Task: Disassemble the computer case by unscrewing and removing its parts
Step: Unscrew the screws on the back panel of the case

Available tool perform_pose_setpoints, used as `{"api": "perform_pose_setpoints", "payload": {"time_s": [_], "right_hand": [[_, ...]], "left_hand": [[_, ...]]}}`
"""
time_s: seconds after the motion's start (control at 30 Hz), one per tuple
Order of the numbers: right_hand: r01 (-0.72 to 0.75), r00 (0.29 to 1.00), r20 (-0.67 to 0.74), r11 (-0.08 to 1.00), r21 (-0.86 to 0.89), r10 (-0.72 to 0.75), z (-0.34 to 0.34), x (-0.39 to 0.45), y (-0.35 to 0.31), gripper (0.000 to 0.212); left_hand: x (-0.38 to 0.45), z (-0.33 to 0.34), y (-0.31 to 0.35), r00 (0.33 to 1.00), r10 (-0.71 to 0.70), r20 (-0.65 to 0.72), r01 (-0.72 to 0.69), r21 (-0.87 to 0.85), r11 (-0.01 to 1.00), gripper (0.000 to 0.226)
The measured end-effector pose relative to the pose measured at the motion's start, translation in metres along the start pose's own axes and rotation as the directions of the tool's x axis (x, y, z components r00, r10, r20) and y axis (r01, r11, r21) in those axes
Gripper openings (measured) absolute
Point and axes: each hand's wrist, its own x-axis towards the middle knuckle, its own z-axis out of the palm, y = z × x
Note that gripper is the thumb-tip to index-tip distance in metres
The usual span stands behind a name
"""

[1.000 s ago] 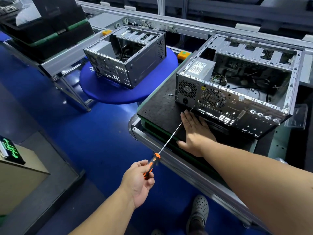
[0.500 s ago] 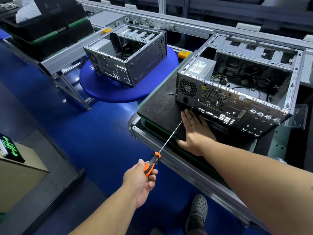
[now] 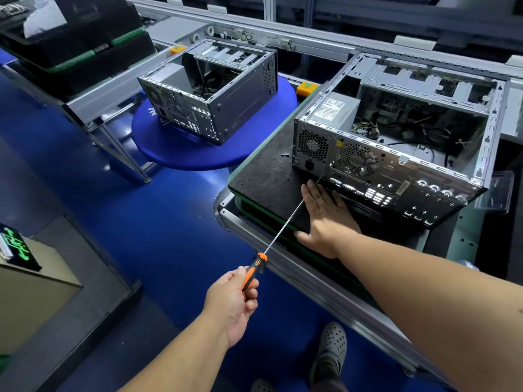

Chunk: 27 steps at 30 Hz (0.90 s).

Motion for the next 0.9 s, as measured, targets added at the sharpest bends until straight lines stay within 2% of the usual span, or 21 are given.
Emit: {"api": "perform_pose_setpoints", "payload": {"time_s": [0.1, 0.23, 0.4, 0.57, 0.8, 0.9], "right_hand": [[-0.002, 1.000, 0.003, 1.000, -0.003, 0.002, -0.0005, -0.0003, -0.0004, 0.116], [0.001, 1.000, 0.007, 1.000, -0.003, 0.000, -0.0012, -0.0009, 0.0005, 0.116], [0.005, 1.000, 0.006, 1.000, -0.006, -0.005, -0.0014, -0.0009, 0.0004, 0.115], [0.004, 1.000, 0.015, 1.000, -0.007, -0.004, -0.0028, -0.0016, 0.0000, 0.115], [0.007, 1.000, 0.016, 1.000, 0.004, -0.007, -0.0076, -0.0032, -0.0005, 0.114], [0.007, 1.000, 0.023, 1.000, -0.002, -0.007, -0.0085, -0.0039, -0.0013, 0.114]], "left_hand": [[-0.0013, 0.0010, 0.0019, 0.999, -0.033, -0.030, 0.033, 0.013, 0.999, 0.039], [-0.0022, 0.0028, 0.0036, 0.997, -0.073, -0.040, 0.072, -0.035, 0.997, 0.041], [-0.0028, 0.0043, 0.0047, 1.000, -0.016, -0.015, 0.014, -0.118, 0.993, 0.016], [0.0001, 0.0048, 0.0014, 0.998, 0.037, -0.048, -0.038, -0.037, 0.999, 0.018], [-0.0010, 0.0056, 0.0041, 0.994, -0.011, -0.108, 0.011, 0.002, 1.000, 0.042], [-0.0031, 0.0072, 0.0058, 0.998, -0.016, -0.064, 0.014, -0.041, 0.999, 0.034]]}}
